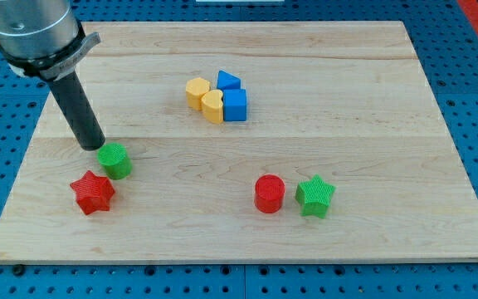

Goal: Keep green circle near red star

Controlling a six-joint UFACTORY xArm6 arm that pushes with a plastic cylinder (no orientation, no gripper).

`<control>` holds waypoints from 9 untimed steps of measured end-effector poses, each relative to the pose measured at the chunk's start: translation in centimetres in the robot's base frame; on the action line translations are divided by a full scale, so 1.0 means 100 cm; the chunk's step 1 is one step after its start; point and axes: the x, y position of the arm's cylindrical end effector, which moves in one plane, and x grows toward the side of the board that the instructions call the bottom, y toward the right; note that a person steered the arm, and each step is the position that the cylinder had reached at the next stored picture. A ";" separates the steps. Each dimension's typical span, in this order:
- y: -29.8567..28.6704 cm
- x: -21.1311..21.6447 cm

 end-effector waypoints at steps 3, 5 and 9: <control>0.041 0.026; 0.041 0.026; -0.051 0.034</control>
